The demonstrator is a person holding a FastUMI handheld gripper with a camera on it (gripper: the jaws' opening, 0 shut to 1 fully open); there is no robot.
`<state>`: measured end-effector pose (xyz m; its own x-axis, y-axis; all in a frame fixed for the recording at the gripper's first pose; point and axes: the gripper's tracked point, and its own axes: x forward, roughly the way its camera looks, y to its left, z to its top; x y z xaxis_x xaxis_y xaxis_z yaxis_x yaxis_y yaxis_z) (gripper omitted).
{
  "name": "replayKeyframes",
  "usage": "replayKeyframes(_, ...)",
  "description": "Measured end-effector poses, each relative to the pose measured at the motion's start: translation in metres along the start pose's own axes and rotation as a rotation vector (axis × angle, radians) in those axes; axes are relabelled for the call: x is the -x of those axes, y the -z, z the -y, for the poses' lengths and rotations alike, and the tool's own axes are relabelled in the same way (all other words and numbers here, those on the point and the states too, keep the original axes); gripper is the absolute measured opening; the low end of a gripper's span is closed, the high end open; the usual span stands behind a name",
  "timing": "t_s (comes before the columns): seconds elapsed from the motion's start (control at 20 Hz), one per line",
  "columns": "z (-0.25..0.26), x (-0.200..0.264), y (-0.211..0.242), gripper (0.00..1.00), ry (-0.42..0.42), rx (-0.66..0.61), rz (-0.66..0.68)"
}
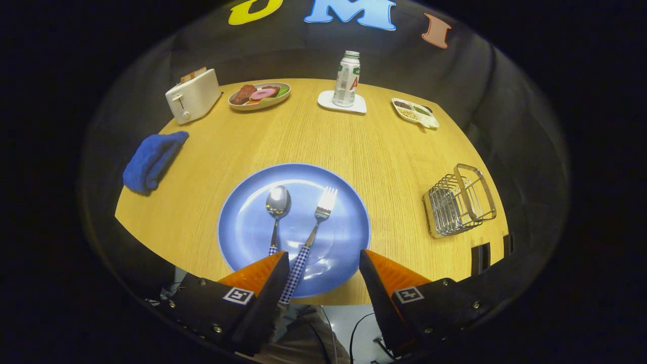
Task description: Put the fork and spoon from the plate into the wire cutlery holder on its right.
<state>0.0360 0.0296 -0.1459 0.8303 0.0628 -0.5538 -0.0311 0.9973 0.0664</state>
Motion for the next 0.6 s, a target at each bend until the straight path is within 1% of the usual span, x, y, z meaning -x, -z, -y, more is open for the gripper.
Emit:
replayKeyframes(0.05, 0.0, 0.0, -0.004, 0.82, 0.0, 0.0, 0.019)
replayKeyframes(0.2, 0.003, -0.011, 0.008, 0.82, 0.024, 0.026, -0.042)
replayKeyframes(0.5, -0.007, -0.027, 0.019, 0.82, 0.011, 0.043, -0.114)
replayKeyframes(0.55, -0.007, -0.029, 0.02, 0.71, 0.02, 0.053, -0.131)
replayKeyframes(0.6, -0.007, -0.03, 0.022, 0.64, 0.024, 0.06, -0.154)
